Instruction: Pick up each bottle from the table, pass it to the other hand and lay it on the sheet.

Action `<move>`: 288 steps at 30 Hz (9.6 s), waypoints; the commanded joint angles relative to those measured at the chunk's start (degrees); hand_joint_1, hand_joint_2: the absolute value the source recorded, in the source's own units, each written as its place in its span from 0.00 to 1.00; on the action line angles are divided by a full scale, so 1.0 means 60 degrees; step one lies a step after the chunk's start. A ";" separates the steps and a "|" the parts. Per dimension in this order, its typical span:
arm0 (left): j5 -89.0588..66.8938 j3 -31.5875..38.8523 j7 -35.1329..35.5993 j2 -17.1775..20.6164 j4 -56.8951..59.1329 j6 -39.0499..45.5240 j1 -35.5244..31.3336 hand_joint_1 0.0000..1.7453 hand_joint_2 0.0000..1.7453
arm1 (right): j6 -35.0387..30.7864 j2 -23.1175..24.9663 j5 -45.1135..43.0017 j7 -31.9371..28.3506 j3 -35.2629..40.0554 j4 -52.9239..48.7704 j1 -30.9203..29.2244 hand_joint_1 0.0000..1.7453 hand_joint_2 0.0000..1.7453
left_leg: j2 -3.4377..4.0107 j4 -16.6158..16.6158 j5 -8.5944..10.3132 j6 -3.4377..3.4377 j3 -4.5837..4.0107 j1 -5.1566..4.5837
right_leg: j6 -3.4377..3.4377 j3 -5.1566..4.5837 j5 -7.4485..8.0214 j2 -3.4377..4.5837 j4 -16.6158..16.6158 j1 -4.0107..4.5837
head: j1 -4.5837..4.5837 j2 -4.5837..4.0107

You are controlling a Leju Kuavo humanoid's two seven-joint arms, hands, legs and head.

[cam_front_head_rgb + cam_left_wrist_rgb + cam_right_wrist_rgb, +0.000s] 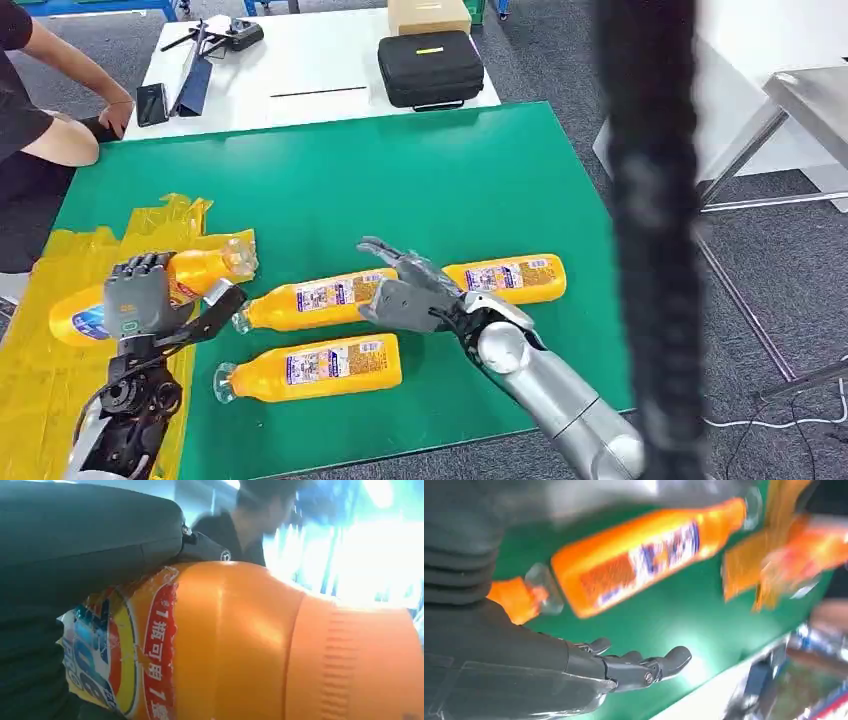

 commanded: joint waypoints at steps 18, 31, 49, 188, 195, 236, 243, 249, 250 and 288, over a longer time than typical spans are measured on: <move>0.0530 -0.0455 0.1337 0.0284 0.3054 -0.0707 -0.1358 0.00 1.00 | 0.1376 0.0212 0.0990 0.1337 0.3595 0.0759 -0.1279 0.00 1.00 | 0.0022 0.0009 -0.0027 -0.0043 0.0052 0.0022 | -0.0010 0.0056 -0.0024 0.0005 0.0003 0.0019 | 0.0000 0.0000; 0.2525 0.0046 -0.0154 0.0241 0.1791 -0.0935 -0.0904 0.00 0.00 | 0.1497 -0.0025 0.2370 0.2586 0.4099 0.1444 -0.1269 0.00 1.00 | 0.0011 0.0005 -0.0021 -0.0037 0.0042 0.0017 | -0.0008 0.0049 -0.0022 0.0000 0.0002 0.0014 | 0.0004 0.0000; 1.0201 0.0118 -0.3149 -0.0111 -0.3252 -0.2318 0.0584 0.00 0.00 | 0.1307 0.0186 0.3963 0.2810 0.3486 0.2470 -0.0349 0.00 1.00 | -0.0012 0.0010 -0.0027 -0.0047 0.0062 0.0024 | -0.0009 0.0075 -0.0034 -0.0031 -0.0002 0.0023 | -0.0003 0.0000; 2.1046 -0.0519 -0.0380 -0.1252 -0.3593 -0.9763 0.0833 1.00 1.00 | -0.1356 0.3589 0.2960 0.1689 0.3176 0.5442 -0.2514 1.00 1.00 | 0.0012 0.0001 0.0009 -0.0067 0.0023 0.0045 | -0.0071 0.0017 0.0011 -0.0010 -0.0005 0.0046 | 0.0000 0.0000; 2.1052 -0.0470 -0.0425 -0.1258 -0.3667 -0.9707 0.0850 1.00 1.00 | -0.1476 0.3431 0.2987 0.1725 0.2762 0.5360 -0.2588 1.00 1.00 | 0.0013 -0.0002 0.0012 -0.0064 0.0017 0.0043 | -0.0070 0.0011 0.0015 -0.0006 -0.0011 0.0046 | 0.0004 0.0000; 0.0983 0.1920 -0.1124 -0.1082 0.2793 0.0069 -0.3639 1.00 1.00 | -0.0064 0.1021 0.0765 0.0227 -0.1070 0.2429 -0.2721 0.00 1.00 | 0.0027 0.0020 0.0019 -0.0065 0.0014 0.0032 | -0.0054 0.0016 0.0022 -0.0001 0.0014 0.0036 | 0.0000 0.0000; -0.0357 0.0748 0.1128 -0.0760 0.5518 -0.0911 -0.4289 1.00 1.00 | 0.1184 0.1129 0.1328 0.0452 0.0630 0.3635 -0.2987 0.00 1.00 | 0.0037 0.0005 0.0030 -0.0060 0.0010 0.0027 | -0.0056 0.0006 0.0038 0.0022 0.0000 0.0031 | 0.0000 0.0000; -0.0644 0.0515 0.1941 -0.0469 0.5749 -0.1382 -0.4207 0.00 1.00 | 0.1521 0.1212 0.1333 0.0516 0.1336 0.4398 -0.3245 0.00 1.00 | 0.0063 0.0012 0.0022 -0.0059 0.0005 0.0030 | -0.0054 -0.0001 0.0036 0.0039 0.0011 0.0032 | 0.0000 0.0000; -0.0579 0.0515 0.1942 -0.0464 0.5774 -0.1517 -0.4217 0.00 1.00 | 0.1558 0.1207 0.1302 0.0528 0.1405 0.4465 -0.3217 0.00 1.00 | 0.0068 0.0020 0.0008 -0.0070 0.0024 0.0034 | -0.0056 0.0017 0.0024 0.0038 0.0019 0.0036 | 0.0000 0.0000; 0.8261 -0.0475 -0.2643 -0.1973 0.0984 -0.3622 -0.2689 0.00 0.00 | -0.0890 0.3048 0.4028 0.1549 0.1642 0.8070 -0.3557 0.00 1.00 | 0.0038 -0.0001 0.0041 -0.0049 -0.0020 0.0025 | -0.0052 -0.0021 0.0046 0.0021 -0.0001 0.0025 | 0.0001 0.0000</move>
